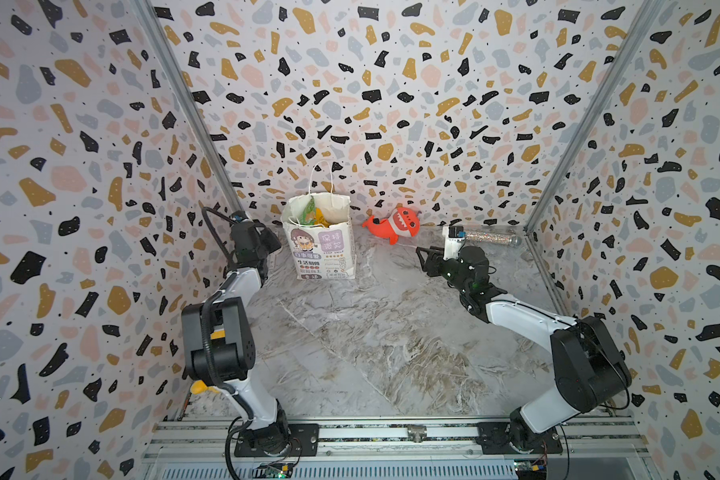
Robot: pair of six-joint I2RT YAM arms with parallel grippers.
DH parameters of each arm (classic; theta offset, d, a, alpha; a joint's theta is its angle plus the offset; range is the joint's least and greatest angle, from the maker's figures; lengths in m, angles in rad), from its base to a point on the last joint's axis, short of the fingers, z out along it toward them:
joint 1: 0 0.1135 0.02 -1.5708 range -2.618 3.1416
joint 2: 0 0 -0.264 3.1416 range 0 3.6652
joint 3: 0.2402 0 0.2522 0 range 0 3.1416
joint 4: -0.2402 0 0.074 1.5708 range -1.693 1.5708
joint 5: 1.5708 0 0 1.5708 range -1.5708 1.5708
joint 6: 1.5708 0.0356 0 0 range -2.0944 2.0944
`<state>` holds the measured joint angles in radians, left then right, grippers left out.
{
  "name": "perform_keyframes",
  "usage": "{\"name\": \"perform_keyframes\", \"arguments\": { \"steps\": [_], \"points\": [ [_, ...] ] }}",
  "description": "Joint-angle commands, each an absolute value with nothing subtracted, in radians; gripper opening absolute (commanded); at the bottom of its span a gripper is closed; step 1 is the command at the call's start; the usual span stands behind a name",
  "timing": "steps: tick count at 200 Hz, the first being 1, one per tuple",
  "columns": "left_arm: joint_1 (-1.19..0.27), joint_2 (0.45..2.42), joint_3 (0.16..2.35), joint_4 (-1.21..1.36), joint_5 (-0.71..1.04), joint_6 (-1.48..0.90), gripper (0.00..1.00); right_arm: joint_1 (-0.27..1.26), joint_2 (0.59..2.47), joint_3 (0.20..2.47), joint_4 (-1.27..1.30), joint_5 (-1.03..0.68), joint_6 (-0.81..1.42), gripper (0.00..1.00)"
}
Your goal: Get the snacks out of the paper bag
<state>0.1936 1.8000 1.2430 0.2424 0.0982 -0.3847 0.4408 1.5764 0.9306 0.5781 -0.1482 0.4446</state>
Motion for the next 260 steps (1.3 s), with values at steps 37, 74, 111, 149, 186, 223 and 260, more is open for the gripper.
{"name": "perform_keyframes", "arguments": {
  "steps": [37,74,111,149,186,223,260],
  "points": [
    [0.184,1.897,1.319,0.182,0.165,-0.31,0.07,0.386,1.604,0.945,0.604,-0.252,0.457,0.56],
    [0.161,1.944,1.328,0.176,0.198,-0.295,0.08,0.346,1.616,0.933,0.625,-0.297,0.485,0.56],
    [0.129,1.963,1.326,0.188,0.212,-0.287,0.08,0.344,1.611,0.923,0.658,-0.31,0.506,0.56],
    [0.099,1.987,1.338,0.225,0.245,-0.302,0.07,0.344,1.633,0.939,0.687,-0.341,0.531,0.56],
    [0.054,1.985,1.34,0.237,0.275,-0.299,0.06,0.344,1.652,0.963,0.686,-0.346,0.54,0.56],
    [0.0,1.976,1.334,0.227,0.296,-0.263,0.06,0.342,1.675,0.982,0.706,-0.333,0.546,0.56],
    [-0.018,1.931,1.293,0.244,0.296,-0.284,0.07,0.328,1.71,1.041,0.686,-0.325,0.533,0.56]
  ]
}}
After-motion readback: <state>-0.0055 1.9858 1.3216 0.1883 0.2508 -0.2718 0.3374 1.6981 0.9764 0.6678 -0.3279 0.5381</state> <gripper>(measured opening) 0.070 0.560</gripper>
